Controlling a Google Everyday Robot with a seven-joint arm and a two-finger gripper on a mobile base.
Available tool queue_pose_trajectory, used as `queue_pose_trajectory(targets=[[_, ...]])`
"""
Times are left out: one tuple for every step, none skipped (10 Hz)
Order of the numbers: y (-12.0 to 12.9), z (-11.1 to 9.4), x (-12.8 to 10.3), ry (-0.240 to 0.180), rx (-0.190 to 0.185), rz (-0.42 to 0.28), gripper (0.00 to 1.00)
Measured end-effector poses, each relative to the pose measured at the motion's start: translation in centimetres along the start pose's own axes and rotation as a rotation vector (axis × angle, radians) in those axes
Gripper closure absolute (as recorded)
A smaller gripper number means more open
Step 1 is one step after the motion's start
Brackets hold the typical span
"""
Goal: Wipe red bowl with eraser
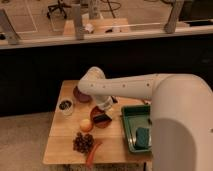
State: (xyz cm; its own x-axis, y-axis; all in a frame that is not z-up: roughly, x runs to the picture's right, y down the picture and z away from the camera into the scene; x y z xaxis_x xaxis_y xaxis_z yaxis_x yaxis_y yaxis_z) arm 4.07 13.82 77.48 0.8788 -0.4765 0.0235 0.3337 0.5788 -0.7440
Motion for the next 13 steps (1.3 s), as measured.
queue_pose_trajectory(targets=[[0.1, 0.0, 0.4, 0.004, -0.001, 0.003, 1.0], [0.2, 0.1, 0.8, 0.009, -0.003, 0.004, 1.0], [-0.1, 0.1, 1.2, 0.017, -0.005, 0.008, 1.0], [-0.4, 0.3, 1.8, 0.024, -0.008, 0.017, 1.0], [-0.7, 0.5, 2.6, 0.034, -0.013, 0.032, 1.0], [-1.3, 0.6, 2.9, 0.04, -0.016, 0.039, 1.0], [-2.1, 0.6, 3.3, 0.046, -0.019, 0.048, 1.0], [-2.8, 0.5, 3.4, 0.05, -0.019, 0.053, 1.0], [-3.4, 0.3, 3.2, 0.053, -0.018, 0.053, 1.0], [-4.1, 0.1, 2.8, 0.058, -0.015, 0.049, 1.0], [-4.5, 0.0, 2.4, 0.061, -0.013, 0.046, 1.0], [-5.1, -0.3, 1.8, 0.065, -0.011, 0.045, 1.0], [-5.6, -0.6, 0.8, 0.063, -0.006, 0.035, 1.0]])
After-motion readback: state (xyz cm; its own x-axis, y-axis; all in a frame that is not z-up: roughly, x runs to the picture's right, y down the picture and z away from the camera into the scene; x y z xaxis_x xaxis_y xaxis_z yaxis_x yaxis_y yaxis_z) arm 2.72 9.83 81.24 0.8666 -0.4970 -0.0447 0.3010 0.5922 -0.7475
